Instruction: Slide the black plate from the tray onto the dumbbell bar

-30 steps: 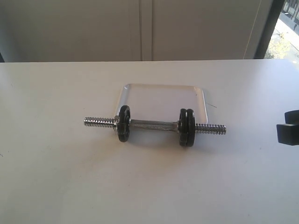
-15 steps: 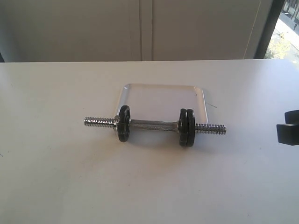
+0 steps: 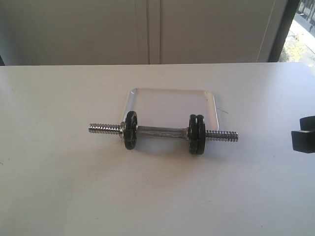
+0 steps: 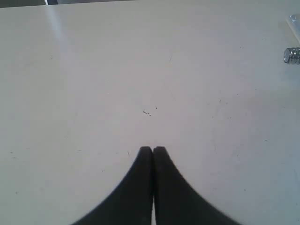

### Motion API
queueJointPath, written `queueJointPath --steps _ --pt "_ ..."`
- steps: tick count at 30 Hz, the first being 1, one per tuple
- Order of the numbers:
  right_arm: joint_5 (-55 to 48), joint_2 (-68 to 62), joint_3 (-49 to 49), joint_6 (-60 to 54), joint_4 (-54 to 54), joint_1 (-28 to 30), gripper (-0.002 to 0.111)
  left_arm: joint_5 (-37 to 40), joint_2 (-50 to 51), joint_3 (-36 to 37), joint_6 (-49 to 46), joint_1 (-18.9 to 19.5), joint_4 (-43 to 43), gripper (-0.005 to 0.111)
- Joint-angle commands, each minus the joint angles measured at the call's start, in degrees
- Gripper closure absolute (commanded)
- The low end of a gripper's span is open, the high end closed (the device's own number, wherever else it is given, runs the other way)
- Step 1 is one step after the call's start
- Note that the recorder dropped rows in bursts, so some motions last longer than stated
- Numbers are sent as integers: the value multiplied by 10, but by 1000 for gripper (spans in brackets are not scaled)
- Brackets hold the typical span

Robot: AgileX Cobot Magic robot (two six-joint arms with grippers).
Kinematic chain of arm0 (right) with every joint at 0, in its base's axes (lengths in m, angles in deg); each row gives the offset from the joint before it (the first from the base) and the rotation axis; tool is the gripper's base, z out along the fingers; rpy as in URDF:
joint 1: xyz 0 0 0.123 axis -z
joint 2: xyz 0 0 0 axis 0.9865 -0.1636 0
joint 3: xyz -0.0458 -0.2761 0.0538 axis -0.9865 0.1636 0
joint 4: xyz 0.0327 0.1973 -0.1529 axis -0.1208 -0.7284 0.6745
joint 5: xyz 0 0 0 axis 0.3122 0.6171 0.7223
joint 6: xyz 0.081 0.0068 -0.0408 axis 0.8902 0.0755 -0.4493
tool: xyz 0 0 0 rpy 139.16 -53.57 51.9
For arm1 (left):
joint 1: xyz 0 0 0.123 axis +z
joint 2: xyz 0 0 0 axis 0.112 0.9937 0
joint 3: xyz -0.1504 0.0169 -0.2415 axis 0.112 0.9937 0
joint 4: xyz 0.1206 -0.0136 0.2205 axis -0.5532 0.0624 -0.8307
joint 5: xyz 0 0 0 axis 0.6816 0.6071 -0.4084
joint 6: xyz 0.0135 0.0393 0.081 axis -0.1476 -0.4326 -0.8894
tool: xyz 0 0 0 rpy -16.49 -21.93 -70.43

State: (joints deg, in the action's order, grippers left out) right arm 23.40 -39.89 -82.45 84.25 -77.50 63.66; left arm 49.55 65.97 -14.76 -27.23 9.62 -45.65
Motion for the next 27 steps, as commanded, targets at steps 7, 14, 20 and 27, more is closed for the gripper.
queueJointPath --steps 7,14,20,27 --pt "5 3 2 3 0 4 108 -3 -2 2 4 1 5 107" --pt "5 3 2 3 0 4 108 -3 -2 2 4 1 5 107" --pt "5 3 2 3 1 4 108 -3 -2 2 4 1 5 107" --pt "16 8 3 3 -5 4 108 -3 -2 2 4 1 5 107"
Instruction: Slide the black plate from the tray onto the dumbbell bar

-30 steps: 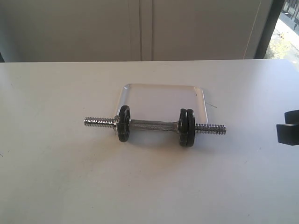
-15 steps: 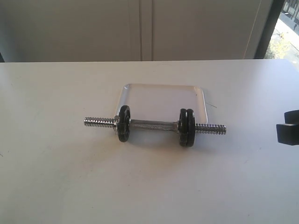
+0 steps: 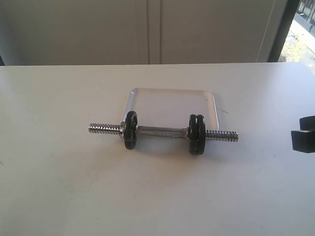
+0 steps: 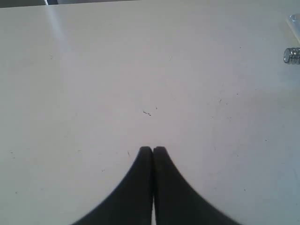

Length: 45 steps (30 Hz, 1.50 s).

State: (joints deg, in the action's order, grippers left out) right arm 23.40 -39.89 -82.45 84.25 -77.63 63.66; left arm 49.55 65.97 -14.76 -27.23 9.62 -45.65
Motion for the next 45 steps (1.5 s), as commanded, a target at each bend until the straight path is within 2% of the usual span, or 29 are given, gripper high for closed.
queueJointPath --steps 1,12,17,23,29,32,36,42,45 --pt "21 19 4 3 -4 4 108 -3 -2 2 4 1 5 107" --pt "68 289 55 3 -4 5 108 -3 -2 2 4 1 5 107" --pt "64 356 56 3 -4 5 108 -3 -2 2 4 1 5 107" --pt "74 377 64 13 -13 5 108 -3 -2 2 4 1 5 107" --pt "142 395 133 -11 -13 5 108 -3 -2 2 4 1 5 107" --pt "219 428 213 -40 -13 5 108 -3 -2 2 4 1 5 107" --pt "267 430 303 -45 -9 5 108 -3 -2 2 4 1 5 107" --pt "266 430 381 -45 -9 5 108 -3 -2 2 4 1 5 107" --pt "194 430 381 -45 -4 5 108 -3 -2 2 4 1 5 107"
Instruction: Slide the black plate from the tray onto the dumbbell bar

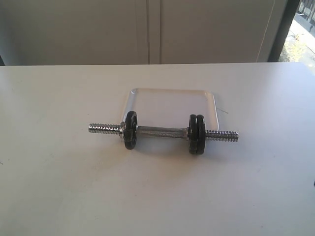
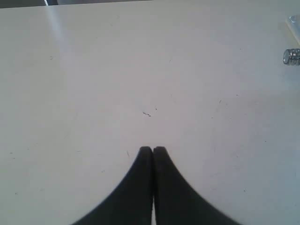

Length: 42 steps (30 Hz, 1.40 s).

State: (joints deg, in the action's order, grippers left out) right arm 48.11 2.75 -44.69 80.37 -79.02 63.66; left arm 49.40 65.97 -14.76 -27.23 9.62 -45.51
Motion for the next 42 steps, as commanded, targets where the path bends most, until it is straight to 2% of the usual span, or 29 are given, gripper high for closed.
queueJointPath --steps 1,17,42 --pt "-54 4 4 -10 10 6 108 -1 -2 2 4 1 4 107" --pt "-54 4 4 -7 10 90 108 -1 -2 2 4 1 4 107" --pt "-42 4 4 -7 10 118 108 -1 -2 2 4 1 4 107"
